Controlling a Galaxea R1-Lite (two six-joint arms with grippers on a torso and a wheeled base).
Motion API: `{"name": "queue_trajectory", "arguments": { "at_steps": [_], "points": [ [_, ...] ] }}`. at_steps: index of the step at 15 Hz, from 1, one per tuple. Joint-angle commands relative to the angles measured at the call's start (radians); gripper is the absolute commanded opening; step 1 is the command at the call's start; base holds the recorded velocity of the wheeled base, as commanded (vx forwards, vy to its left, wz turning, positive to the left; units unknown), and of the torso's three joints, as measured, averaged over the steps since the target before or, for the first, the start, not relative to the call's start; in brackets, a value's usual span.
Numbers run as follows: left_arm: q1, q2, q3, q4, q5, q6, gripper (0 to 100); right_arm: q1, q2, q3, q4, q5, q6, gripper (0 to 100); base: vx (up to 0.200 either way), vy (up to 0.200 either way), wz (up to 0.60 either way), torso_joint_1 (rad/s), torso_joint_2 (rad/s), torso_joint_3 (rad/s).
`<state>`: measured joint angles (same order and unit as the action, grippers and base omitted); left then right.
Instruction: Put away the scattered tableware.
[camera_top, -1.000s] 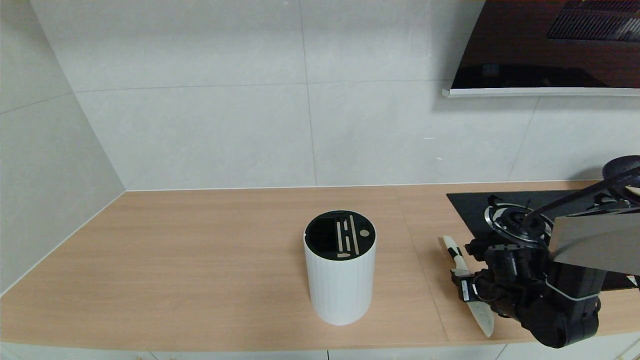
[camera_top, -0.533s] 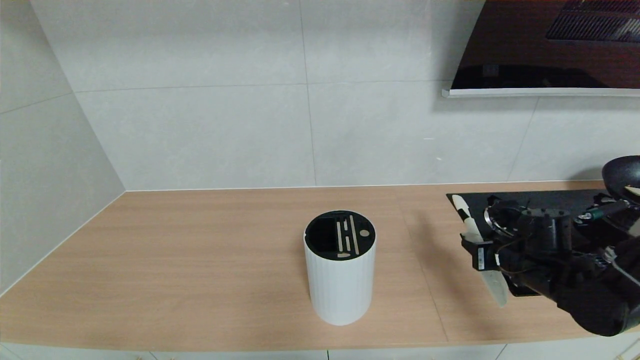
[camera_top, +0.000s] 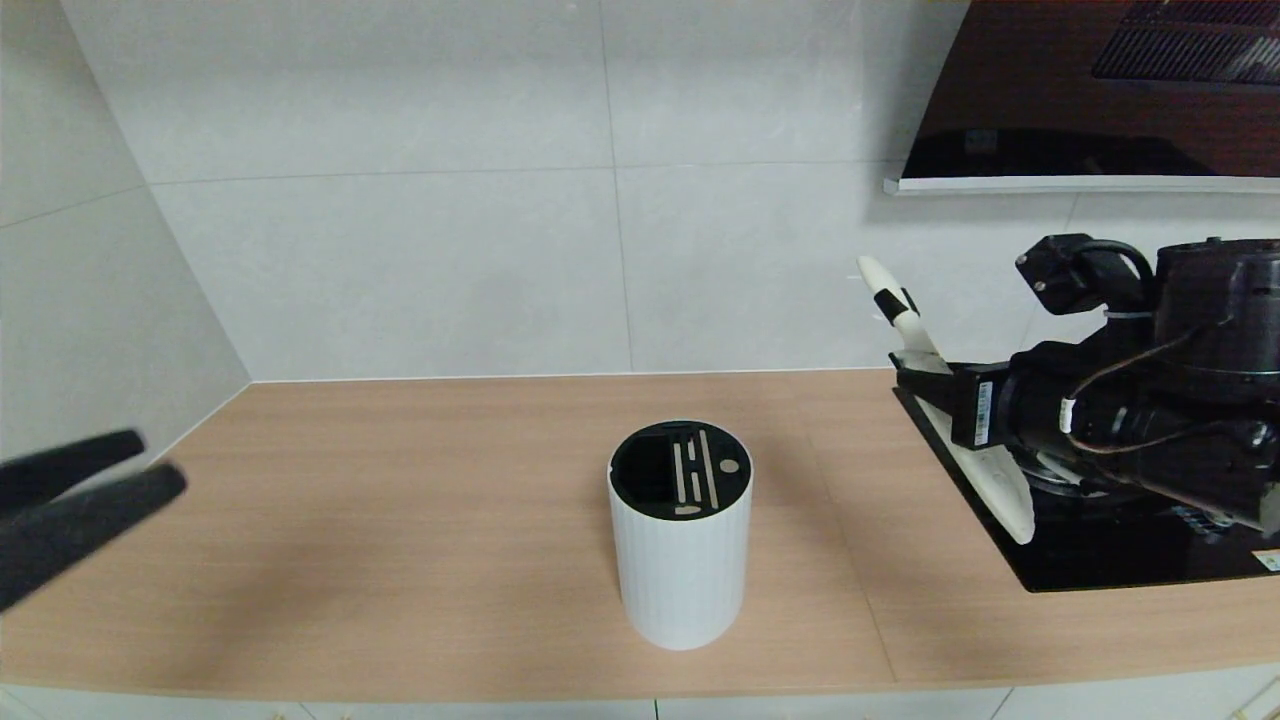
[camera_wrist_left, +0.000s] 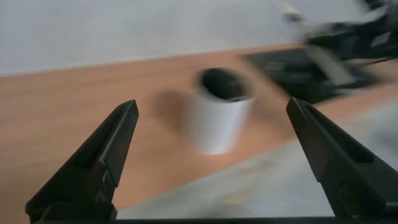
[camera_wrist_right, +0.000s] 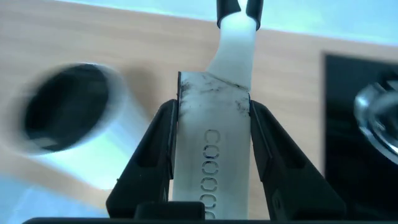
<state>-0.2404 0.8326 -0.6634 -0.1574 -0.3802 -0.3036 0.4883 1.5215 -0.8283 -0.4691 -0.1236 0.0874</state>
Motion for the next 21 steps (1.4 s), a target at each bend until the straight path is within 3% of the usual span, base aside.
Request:
{"name": "queue_trajectory", "arguments": {
  "at_steps": [1,2,3,6,8,11,17,19,21],
  "points": [
    [-0.183,0.310,-0.051,-0.246,-0.031,-0.196,100,0.138,-0.101,0.011,0.003,-0.004,0.002,0,0.000,0.000,0.00,0.000,0.00,0.000],
    [-0.183,0.310,-0.051,-0.246,-0.031,-0.196,100,0.138,-0.101,0.011,0.003,-0.004,0.002,0,0.000,0.000,0.00,0.000,0.00,0.000],
    [-0.215,0.448,-0.067,-0.300,-0.085,-0.219,100,0.164,-0.092,0.008,0.020,-0.002,0.002,0,0.000,0.000,0.00,0.000,0.00,0.000],
    [-0.301,0.620,-0.070,-0.424,-0.091,-0.230,100,0.222,-0.069,0.012,0.021,-0.002,0.006,0,0.000,0.000,0.00,0.000,0.00,0.000],
    [-0.336,0.697,-0.068,-0.499,-0.088,-0.267,100,0.268,-0.050,0.023,0.021,-0.007,0.023,0,0.000,0.000,0.00,0.000,0.00,0.000],
    [-0.341,0.795,-0.065,-0.672,-0.083,-0.381,100,0.345,-0.003,0.024,0.021,-0.022,0.055,0,0.000,0.000,0.00,0.000,0.00,0.000],
    [-0.425,0.912,-0.070,-0.781,0.011,-0.394,100,0.426,0.026,0.034,0.015,-0.030,0.090,0,0.000,0.000,0.00,0.000,0.00,0.000],
    [-0.436,0.939,-0.087,-0.812,0.057,-0.394,100,0.441,0.025,0.035,0.015,-0.030,0.092,0,0.000,0.000,0.00,0.000,0.00,0.000],
    [-0.438,0.948,-0.093,-0.814,0.064,-0.394,100,0.452,0.025,0.037,0.015,-0.028,0.094,0,0.000,0.000,0.00,0.000,0.00,0.000]
  ]
}}
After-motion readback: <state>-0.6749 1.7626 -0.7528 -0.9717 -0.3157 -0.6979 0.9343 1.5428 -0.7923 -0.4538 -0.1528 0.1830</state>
